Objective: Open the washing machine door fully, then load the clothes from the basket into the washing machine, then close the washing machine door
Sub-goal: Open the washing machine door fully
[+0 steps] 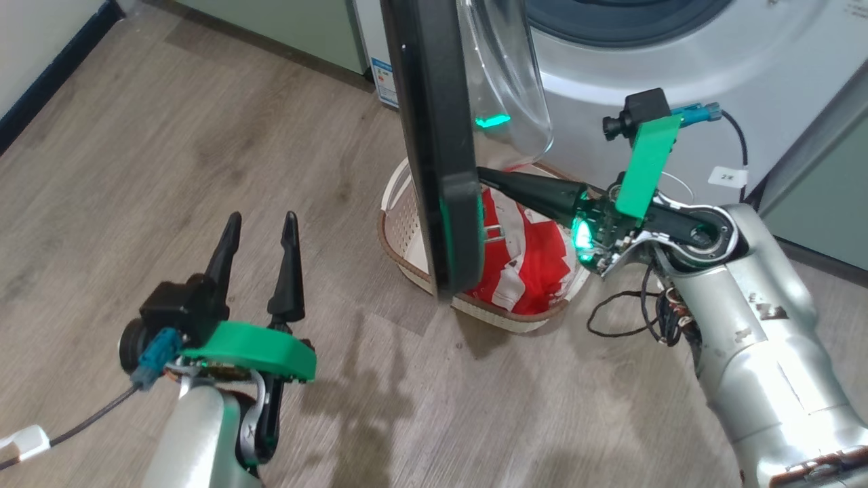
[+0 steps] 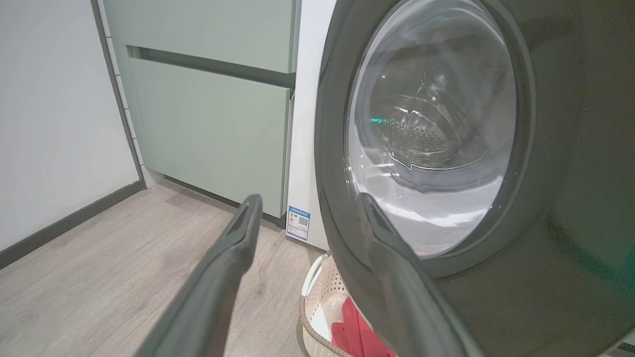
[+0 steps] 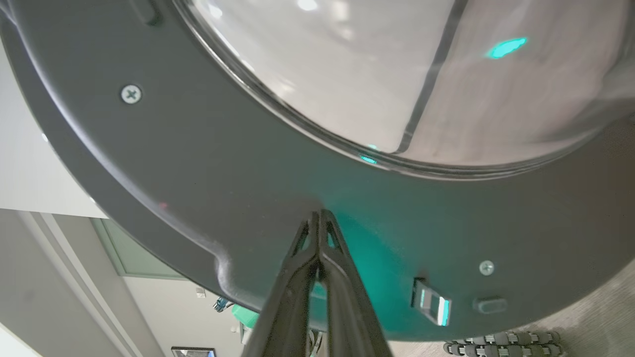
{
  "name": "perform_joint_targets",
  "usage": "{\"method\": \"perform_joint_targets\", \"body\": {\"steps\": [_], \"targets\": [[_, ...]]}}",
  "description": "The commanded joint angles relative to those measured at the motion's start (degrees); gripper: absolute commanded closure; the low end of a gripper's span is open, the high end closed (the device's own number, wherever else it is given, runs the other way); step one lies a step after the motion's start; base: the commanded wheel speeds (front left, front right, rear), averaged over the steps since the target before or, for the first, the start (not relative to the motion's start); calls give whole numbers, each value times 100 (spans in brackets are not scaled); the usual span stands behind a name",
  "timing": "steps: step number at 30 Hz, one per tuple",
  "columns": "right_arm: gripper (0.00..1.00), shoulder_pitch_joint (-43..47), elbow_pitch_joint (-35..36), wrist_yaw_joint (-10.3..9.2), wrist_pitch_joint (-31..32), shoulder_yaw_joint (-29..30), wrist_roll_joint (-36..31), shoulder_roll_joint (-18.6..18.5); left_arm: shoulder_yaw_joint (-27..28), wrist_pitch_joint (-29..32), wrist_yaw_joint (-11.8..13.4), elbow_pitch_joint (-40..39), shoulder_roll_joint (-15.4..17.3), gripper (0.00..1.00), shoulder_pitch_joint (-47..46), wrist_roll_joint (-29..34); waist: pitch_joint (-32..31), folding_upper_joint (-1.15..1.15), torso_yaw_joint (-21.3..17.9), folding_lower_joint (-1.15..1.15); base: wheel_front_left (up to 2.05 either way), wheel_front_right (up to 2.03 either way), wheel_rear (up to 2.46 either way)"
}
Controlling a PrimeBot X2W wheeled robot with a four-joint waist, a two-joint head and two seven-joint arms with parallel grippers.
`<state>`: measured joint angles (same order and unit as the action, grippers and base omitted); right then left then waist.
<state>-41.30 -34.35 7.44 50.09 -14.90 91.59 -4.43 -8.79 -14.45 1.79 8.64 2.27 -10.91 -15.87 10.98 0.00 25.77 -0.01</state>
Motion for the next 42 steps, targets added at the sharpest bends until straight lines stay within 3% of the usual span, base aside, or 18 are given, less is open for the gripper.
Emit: {"method": "perform_joint_targets", "body": {"steps": [1,6,12,13,14,15,28,36,42], "targets": [[100,-16,212,5,-74,-124,110,153,165,-55,44,-169,62,0,-69,-26,-12,0,27,1,0,0,0],[100,83,222,5,-342,-185,351,154,156,-55,85,-181,62,0,-45,-37,-41,0,23,1,0,0,0],[100,542,670,5,-722,215,740,124,186,-55,104,-193,61,0,-12,-29,-99,0,-106,1,0,0,0],[78,658,801,5,-807,309,810,112,193,-55,107,-193,62,0,-5,-25,-114,0,-140,1,0,0,0],[36,793,916,5,-851,388,906,107,196,-55,107,-190,62,0,2,-23,-127,0,-169,1,0,0,0],[1,931,1059,5,-904,463,977,93,201,-55,108,-188,62,0,10,-19,-140,0,-195,1,0,0,0],[0,3184,3056,5,-2311,1104,856,88,193,-55,104,-112,142,0,124,23,-362,0,-375,1,0,0,0],[0,3941,3786,5,-3279,1073,-88,110,179,-33,124,-94,219,0,189,11,-453,0,-401,1,0,0,0],[0,3786,3942,5,-4317,1150,-1537,40,167,-18,150,-109,244,0,213,1,-481,0,-422,1,0,0,0]]}}
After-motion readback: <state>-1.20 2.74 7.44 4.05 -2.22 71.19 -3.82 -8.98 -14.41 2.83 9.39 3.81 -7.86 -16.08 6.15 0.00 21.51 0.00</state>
